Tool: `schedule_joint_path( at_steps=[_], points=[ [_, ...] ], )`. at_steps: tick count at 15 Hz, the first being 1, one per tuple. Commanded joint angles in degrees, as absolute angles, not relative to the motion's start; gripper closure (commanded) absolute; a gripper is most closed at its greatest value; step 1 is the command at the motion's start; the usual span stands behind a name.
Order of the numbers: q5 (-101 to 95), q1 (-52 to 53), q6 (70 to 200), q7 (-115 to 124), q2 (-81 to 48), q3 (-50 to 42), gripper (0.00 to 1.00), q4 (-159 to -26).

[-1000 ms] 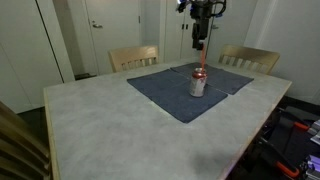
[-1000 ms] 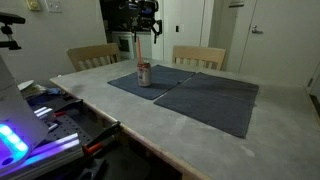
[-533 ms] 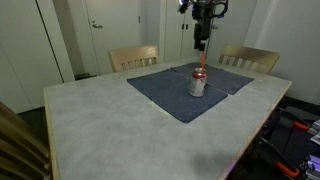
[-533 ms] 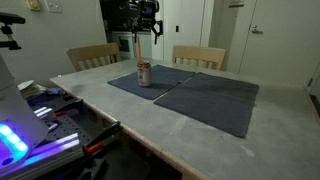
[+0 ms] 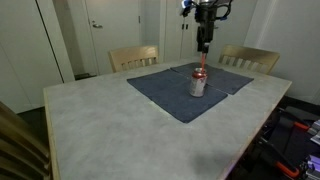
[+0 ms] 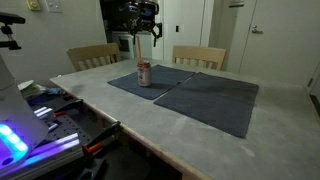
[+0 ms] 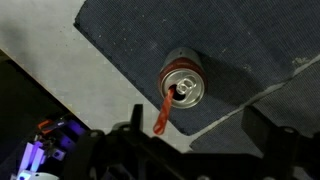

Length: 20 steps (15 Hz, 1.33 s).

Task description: Put the straw in the can and then put it back on the table again

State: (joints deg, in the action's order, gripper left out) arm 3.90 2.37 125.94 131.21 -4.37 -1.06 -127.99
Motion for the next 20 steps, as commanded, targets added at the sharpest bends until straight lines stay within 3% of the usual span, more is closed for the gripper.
schedule_joint_path(
  at_steps=[1, 3, 6, 8, 9, 11, 13, 16, 20],
  points=[
    [4.9, 1.5, 125.5, 129.4, -2.2, -1.1, 0.1, -129.8],
    [5.0, 1.5, 125.4, 129.3, -1.9, -1.1, 0.34, -130.1],
    [5.4, 1.4, 125.5, 129.0, -1.2, -1.0, 0.56, -130.7],
    [5.8, 1.4, 125.6, 128.8, -1.1, -0.9, 0.65, -130.9],
    [6.1, 1.4, 125.6, 128.6, -1.0, -0.9, 0.61, -131.1],
    [6.7, 1.4, 125.6, 128.2, -0.8, -0.9, 0.66, -131.3],
    [7.1, 1.3, 125.7, 127.9, -0.6, -0.9, 0.91, -131.5],
    [7.5, 1.3, 125.7, 127.6, -0.5, -1.0, 1.0, -131.5],
    [7.6, 1.2, 125.8, 127.7, -0.4, -1.0, 0.98, -131.9]
  ],
)
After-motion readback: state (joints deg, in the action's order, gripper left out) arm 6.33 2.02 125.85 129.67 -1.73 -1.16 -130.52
